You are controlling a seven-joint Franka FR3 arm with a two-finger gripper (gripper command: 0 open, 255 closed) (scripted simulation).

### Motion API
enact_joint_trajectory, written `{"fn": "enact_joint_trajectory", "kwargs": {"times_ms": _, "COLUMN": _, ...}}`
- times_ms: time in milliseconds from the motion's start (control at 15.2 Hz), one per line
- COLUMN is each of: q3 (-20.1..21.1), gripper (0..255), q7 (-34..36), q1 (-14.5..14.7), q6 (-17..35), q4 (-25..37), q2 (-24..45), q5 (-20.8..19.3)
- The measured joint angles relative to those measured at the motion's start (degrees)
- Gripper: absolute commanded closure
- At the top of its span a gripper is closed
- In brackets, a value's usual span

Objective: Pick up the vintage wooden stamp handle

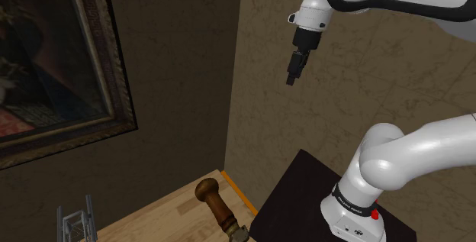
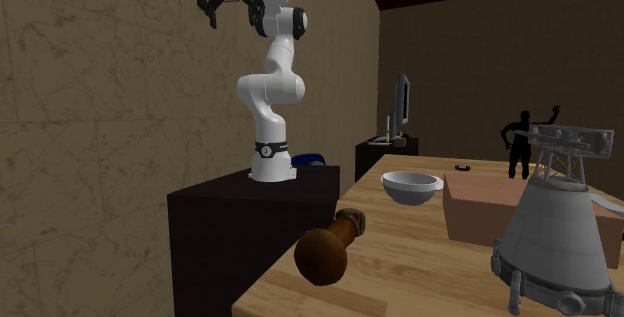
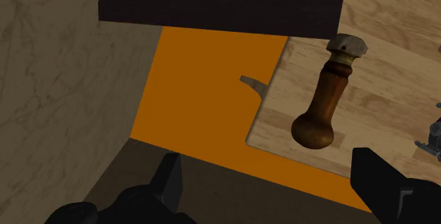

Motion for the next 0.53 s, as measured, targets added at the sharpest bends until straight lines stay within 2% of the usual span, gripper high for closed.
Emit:
{"fn": "enact_joint_trajectory", "kwargs": {"times_ms": 264, "q3": 1.6, "gripper": 0, "q7": 2.1, "q1": 0.2, "q6": 3.2, "q4": -4.2, "q2": -1.1, "q5": 1.1}}
{"fn": "enact_joint_trajectory", "kwargs": {"times_ms": 528, "q3": 4.4, "gripper": 0, "q7": 5.7, "q1": 0.7, "q6": 9.6, "q4": -10.6, "q2": -1.1, "q5": 3.2}}
